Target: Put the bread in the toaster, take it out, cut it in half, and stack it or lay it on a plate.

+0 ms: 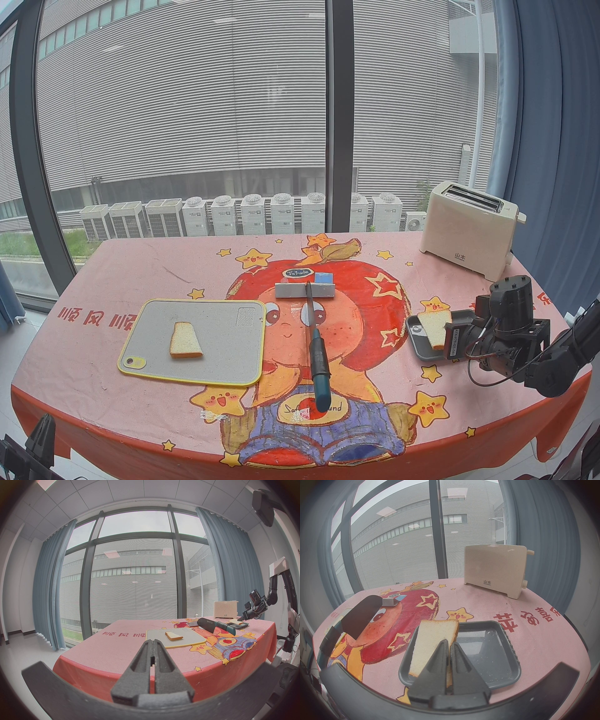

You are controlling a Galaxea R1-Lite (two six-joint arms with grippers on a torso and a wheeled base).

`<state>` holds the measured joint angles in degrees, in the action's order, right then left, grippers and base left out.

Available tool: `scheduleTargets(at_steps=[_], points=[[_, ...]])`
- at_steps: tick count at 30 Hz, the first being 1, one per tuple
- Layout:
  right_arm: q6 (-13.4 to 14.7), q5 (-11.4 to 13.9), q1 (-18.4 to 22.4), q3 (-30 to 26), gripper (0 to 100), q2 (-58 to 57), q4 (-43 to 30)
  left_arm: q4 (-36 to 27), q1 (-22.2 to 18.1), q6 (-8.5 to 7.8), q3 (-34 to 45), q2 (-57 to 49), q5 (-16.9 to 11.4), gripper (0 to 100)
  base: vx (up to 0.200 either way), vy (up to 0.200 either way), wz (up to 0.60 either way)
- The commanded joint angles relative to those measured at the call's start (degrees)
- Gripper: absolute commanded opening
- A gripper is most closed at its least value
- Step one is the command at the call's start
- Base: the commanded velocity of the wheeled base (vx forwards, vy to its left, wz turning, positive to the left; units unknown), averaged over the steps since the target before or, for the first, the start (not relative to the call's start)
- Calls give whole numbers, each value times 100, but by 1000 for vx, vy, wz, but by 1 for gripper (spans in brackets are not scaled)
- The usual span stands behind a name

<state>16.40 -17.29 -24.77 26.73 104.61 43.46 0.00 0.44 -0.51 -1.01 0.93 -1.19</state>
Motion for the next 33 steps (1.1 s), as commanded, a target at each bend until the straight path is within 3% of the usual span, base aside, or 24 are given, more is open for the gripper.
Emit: scheduleTargets(at_steps=[1,10,33], points=[[-5,-3,16,-28,0,42,13,0,0,-2,101,-93,5,0,0,0,0],[-14,-117,7,-37,0,77,5,0,0,-2,101,-93,5,0,0,0,0],[-14,-126,16,-37,0,60,5,0,0,-2,101,-93,-4,0,0,0,0]])
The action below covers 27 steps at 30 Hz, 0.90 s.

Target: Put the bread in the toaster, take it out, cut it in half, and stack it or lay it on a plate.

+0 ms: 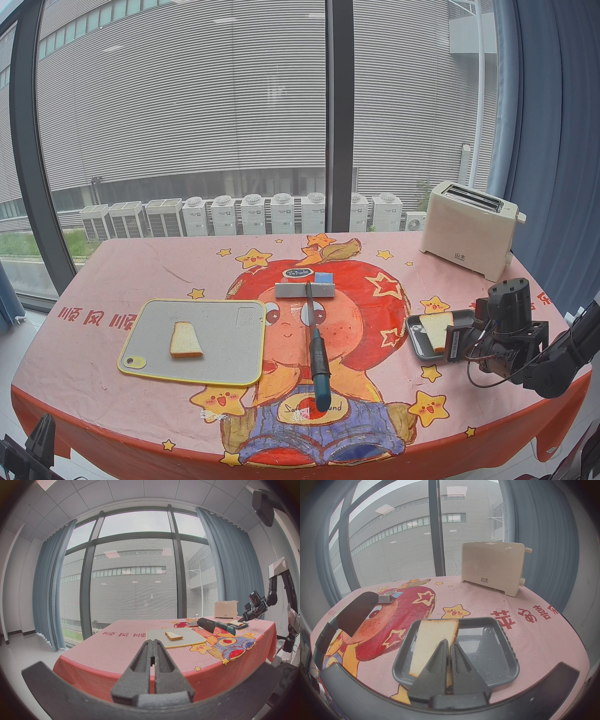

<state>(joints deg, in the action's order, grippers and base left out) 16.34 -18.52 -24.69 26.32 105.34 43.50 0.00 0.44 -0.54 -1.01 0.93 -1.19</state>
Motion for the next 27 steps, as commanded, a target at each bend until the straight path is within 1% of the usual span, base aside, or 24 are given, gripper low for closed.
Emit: scheduleTargets(at_steps=[1,27], points=[[-8,-3,8,5,100,-22,1,0,0,1,101,-93,-4,0,0,0,0],[-8,-3,-63,-4,100,-172,1,0,0,1,101,-93,-4,0,0,0,0]])
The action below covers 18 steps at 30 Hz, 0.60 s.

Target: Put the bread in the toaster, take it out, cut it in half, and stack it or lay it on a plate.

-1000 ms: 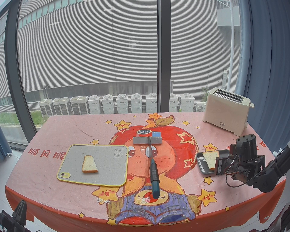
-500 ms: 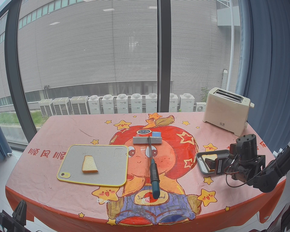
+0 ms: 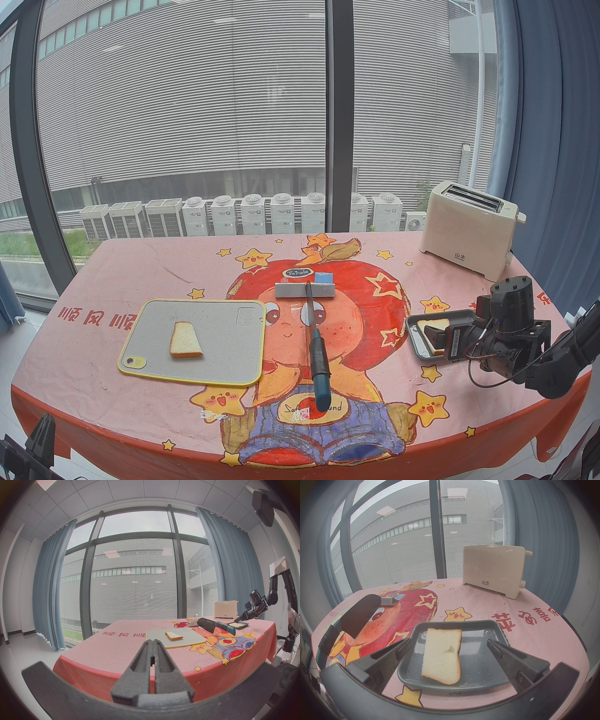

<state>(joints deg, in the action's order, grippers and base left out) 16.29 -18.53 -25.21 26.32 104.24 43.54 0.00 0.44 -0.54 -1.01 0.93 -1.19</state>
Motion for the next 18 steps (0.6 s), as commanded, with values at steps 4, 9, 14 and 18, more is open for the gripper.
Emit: scheduleTargets(at_steps=[4,9,14,18], points=[[-11,-2,-10,-4,100,-79,-4,0,0,1,101,-93,-4,0,0,0,0],[-11,-2,-10,-22,100,-132,5,0,0,1,101,-93,-4,0,0,0,0],[-20,-10,-10,-30,100,-185,5,0,0,1,101,-93,-4,0,0,0,0],[-275,-2,34,-127,100,-308,40,0,0,1,101,-93,5,0,0,0,0]])
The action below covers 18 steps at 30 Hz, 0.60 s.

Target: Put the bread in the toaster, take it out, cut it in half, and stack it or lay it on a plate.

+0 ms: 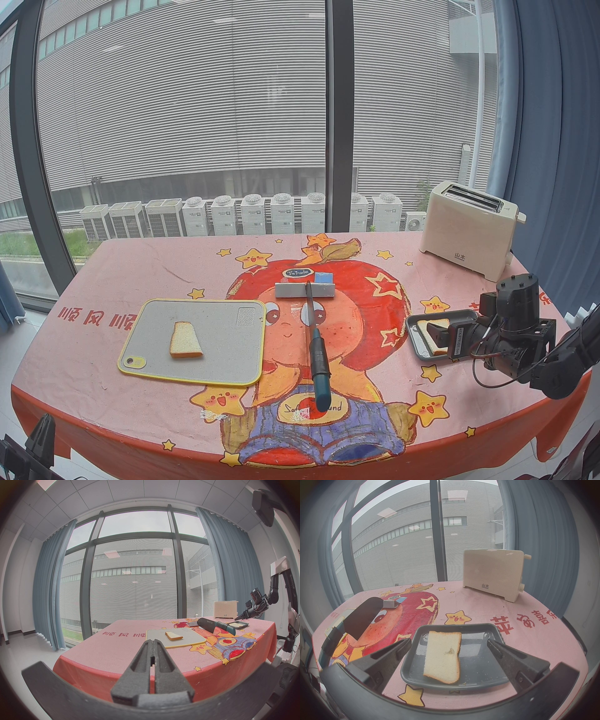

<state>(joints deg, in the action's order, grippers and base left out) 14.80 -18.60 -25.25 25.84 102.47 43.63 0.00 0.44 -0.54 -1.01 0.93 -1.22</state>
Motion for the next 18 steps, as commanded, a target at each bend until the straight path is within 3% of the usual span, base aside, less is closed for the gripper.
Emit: scheduleTargets(at_steps=[1,8,18], points=[[-170,6,46,-97,100,-175,58,0,0,1,101,-93,-1,0,0,0,0],[-276,15,108,-123,100,-641,234,0,0,1,101,-93,-1,0,0,0,0],[-522,102,521,-115,100,-746,260,0,0,1,101,-93,-1,0,0,0,0]])
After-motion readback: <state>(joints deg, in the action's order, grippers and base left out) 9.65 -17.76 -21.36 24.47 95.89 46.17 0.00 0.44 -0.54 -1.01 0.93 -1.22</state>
